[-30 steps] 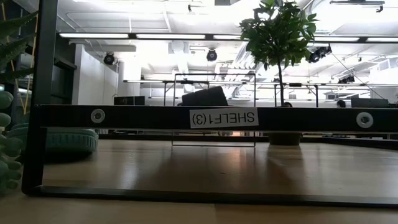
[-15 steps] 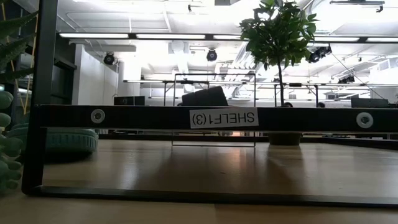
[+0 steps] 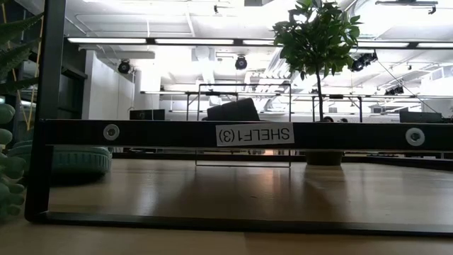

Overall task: Pick and place slides into the shelf
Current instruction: Put the right green slides on the shelf

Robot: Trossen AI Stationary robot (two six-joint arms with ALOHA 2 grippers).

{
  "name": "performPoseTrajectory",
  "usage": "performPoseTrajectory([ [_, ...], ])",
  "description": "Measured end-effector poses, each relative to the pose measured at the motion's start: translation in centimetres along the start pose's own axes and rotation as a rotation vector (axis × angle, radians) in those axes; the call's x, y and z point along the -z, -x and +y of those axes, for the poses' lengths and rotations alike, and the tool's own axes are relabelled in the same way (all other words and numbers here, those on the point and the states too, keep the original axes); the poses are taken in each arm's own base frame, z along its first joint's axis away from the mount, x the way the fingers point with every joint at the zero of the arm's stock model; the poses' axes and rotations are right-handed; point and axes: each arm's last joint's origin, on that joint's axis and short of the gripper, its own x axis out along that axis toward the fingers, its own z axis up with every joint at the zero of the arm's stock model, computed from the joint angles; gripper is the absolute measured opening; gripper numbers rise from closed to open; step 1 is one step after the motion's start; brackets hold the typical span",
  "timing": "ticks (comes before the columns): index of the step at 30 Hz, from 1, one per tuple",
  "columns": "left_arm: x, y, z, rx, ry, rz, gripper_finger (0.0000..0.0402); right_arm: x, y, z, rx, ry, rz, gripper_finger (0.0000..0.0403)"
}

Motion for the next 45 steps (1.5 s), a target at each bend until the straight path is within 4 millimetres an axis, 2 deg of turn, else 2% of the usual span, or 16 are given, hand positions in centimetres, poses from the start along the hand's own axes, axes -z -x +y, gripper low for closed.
performPoseTrajectory([
  [8,0.0,0.0,0.0,0.013,-0.029,-0.005,0.0067,5.2,-2.5,2.3,0.093,-0.069,-0.032,0.0],
  [13,0.0,0.0,-0.1,0.019,-0.063,-0.007,0.0067,7.9,-2.5,4.2,0.117,-0.134,-0.119,0.0],
  [19,0.0,0.0,-0.1,0.019,-0.101,-0.008,0.0067,12.7,-3.0,5.3,0.211,-0.217,-0.181,0.0],
  [25,0.0,0.0,-0.1,0.019,-0.115,-0.008,0.0067,17.3,-4.4,4.9,0.277,-0.301,-0.196,0.0],
  [38,0.0,0.0,-0.1,0.022,-0.159,-0.009,0.0067,22.9,-6.7,3.6,0.295,-0.407,-0.177,0.0],
  [45,0.0,0.0,-0.1,0.046,-0.164,-0.019,0.0067,26.8,-7.2,2.6,0.307,-0.454,-0.148,0.0],
])
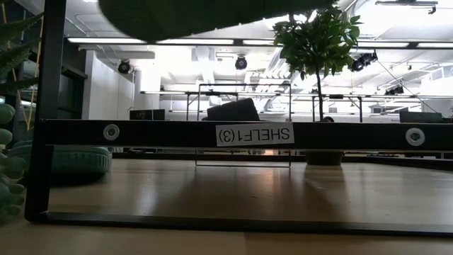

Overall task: Pick and place slides into the shelf
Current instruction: Put the right green slides on the shelf

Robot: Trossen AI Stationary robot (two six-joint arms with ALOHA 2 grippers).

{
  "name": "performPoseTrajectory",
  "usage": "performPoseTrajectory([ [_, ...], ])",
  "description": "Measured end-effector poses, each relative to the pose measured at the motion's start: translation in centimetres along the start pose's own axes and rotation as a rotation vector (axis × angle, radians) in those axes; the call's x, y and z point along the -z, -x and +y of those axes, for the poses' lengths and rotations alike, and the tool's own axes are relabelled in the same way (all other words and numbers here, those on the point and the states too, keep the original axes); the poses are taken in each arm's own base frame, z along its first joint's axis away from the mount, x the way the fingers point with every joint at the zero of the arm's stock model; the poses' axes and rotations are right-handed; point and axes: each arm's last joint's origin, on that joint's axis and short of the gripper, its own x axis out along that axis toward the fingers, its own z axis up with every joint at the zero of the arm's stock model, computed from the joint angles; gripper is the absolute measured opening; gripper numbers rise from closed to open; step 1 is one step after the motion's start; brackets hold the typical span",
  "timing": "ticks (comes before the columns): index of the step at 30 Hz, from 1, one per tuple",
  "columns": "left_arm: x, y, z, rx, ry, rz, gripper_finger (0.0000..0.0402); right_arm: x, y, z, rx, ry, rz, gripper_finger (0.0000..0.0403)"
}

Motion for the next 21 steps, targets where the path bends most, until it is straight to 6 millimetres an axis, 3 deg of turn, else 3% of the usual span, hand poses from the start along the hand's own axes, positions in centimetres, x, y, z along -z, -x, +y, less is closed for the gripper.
performPoseTrajectory([
  [9,0.0,0.0,0.0,0.015,-0.006,-0.008,0.0067,3.4,0.0,-3.2,0.029,-0.017,0.026,0.0],
  [21,0.0,0.0,-0.1,0.023,-0.007,-0.012,0.0067,4.2,-0.3,-5.3,0.088,-0.003,0.013,0.0],
])
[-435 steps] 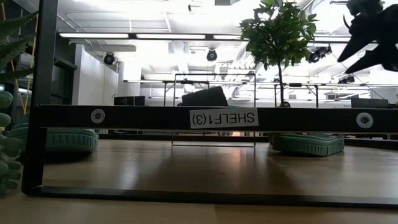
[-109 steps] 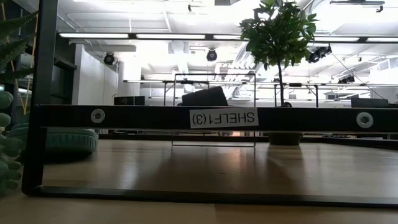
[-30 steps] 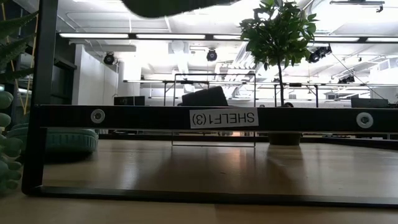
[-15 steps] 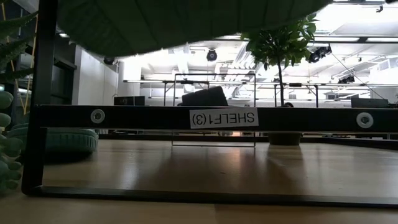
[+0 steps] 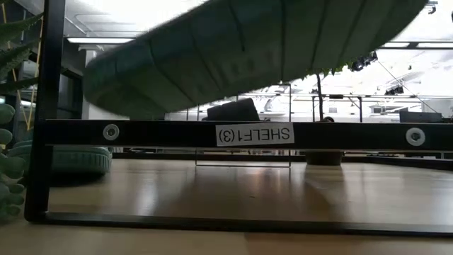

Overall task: Pick and place slides into the shelf
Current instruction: Put the right green slides on the shelf

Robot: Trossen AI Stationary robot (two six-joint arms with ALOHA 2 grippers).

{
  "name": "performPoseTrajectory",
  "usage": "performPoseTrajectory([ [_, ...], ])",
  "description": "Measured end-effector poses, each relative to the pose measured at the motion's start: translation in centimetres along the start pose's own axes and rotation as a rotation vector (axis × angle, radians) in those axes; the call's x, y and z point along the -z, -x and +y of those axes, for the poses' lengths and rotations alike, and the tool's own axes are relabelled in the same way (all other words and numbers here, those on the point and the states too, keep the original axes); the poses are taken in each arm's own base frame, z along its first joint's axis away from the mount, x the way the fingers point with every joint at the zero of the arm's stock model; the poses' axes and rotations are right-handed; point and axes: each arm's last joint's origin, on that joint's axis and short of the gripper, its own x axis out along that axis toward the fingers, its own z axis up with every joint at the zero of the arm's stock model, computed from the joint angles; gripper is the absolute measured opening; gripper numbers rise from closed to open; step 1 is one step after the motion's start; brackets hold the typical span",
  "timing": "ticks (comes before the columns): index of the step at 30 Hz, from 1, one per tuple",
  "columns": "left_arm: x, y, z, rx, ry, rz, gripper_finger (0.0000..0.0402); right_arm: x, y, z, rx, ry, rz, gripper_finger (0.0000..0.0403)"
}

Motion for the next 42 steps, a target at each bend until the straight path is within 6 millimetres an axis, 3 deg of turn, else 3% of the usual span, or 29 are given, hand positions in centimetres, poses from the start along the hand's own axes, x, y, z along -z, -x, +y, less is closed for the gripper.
performPoseTrajectory([
  [12,0.0,0.0,0.0,0.0,0.001,0.0,0.0067,0.6,-0.1,-1.7,0.069,0.008,0.038,0.0],
  [42,0.0,0.0,0.0,-0.001,0.0,0.0,0.0067,0.6,0.7,-3.4,0.174,-0.017,0.094,0.0],
])
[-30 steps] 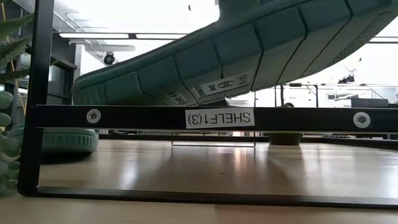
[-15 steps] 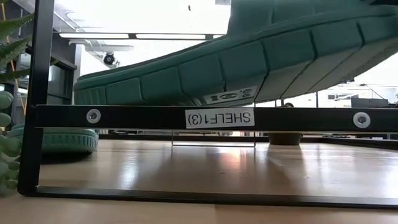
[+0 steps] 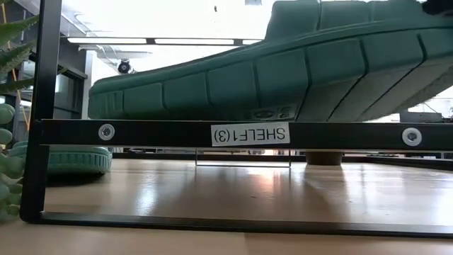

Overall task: Pick and place slides into the shelf
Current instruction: Put the right green slides on the shelf

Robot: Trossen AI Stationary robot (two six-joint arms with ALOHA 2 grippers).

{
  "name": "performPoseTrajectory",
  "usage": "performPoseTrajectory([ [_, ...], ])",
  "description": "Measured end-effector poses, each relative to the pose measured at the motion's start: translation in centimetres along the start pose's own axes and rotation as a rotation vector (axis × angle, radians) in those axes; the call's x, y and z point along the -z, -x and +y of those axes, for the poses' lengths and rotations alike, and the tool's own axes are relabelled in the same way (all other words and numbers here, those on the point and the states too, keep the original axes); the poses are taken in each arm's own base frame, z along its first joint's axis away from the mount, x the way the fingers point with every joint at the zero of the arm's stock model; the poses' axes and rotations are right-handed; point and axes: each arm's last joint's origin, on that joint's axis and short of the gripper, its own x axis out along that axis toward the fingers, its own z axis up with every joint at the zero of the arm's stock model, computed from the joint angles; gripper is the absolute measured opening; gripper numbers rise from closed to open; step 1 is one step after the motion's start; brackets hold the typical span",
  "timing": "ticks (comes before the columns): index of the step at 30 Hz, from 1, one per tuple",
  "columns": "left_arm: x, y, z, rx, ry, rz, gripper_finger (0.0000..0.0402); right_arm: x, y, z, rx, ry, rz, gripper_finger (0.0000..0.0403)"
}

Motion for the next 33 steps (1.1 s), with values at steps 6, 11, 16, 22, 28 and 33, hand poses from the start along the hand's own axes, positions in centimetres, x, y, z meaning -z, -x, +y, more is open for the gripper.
performPoseTrajectory([
  [6,0.0,0.0,0.0,0.0,0.0,0.0,0.0067,-0.2,0.0,-0.5,0.011,-0.004,-0.007,0.0006],
  [11,0.0,0.0,0.0,0.0,0.004,0.0,0.0067,-0.3,0.0,-0.6,0.022,0.01,-0.012,0.0031],
  [16,0.0,0.0,0.0,0.0,0.004,0.0,0.0067,-0.4,0.0,-1.0,0.049,0.004,-0.017,0.0061],
  [22,0.0,0.0,0.0,0.0,0.004,0.0,0.0067,-0.7,0.0,-1.3,0.072,0.008,-0.043,0.0083],
  [28,0.0,0.0,0.0,0.0,0.004,0.0,0.0067,-0.8,0.1,-1.5,0.09,0.016,-0.042,0.0085],
  [33,0.0,0.0,0.0,0.0,0.004,0.0,0.0067,-0.9,0.2,-1.4,0.038,0.028,-0.102,0.0085],
])
